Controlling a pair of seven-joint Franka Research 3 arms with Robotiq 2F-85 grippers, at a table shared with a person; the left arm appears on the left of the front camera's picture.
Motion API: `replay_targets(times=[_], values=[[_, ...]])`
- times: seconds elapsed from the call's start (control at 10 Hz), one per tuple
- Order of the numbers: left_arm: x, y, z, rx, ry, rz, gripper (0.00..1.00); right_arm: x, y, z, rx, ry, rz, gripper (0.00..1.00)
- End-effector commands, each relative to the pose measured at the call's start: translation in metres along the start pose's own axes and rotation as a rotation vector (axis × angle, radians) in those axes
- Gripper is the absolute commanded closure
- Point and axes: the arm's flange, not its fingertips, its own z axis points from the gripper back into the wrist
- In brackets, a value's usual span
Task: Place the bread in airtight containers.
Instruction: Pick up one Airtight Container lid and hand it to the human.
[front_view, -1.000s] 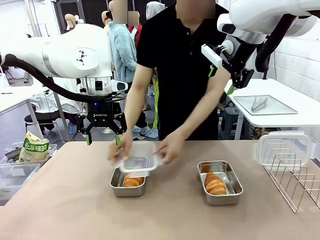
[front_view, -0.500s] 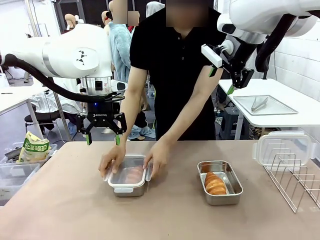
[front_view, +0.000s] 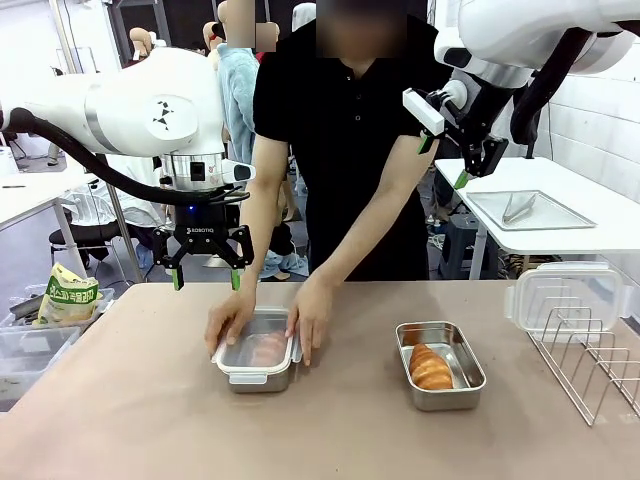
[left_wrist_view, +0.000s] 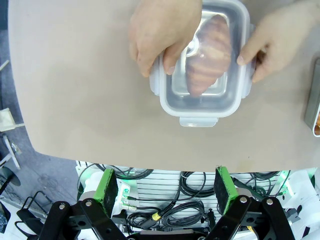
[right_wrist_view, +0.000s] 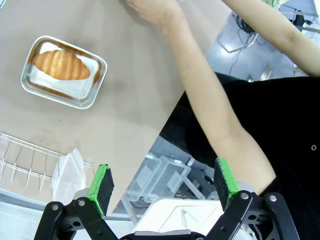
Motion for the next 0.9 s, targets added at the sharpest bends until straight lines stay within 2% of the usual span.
replay_targets(times=[0.0, 0.8], values=[[-0.0012, 0.0021, 0.0019, 0.001, 0.004, 0.003, 0.0, -0.0006, 0.0002, 0.0005, -0.001, -0.002, -0.003, 0.0], [-0.0012, 0.0021, 0.0019, 0.001, 0.004, 0.003, 0.0, -0.0006, 0.0002, 0.0005, -0.001, -0.002, -0.003, 0.0]])
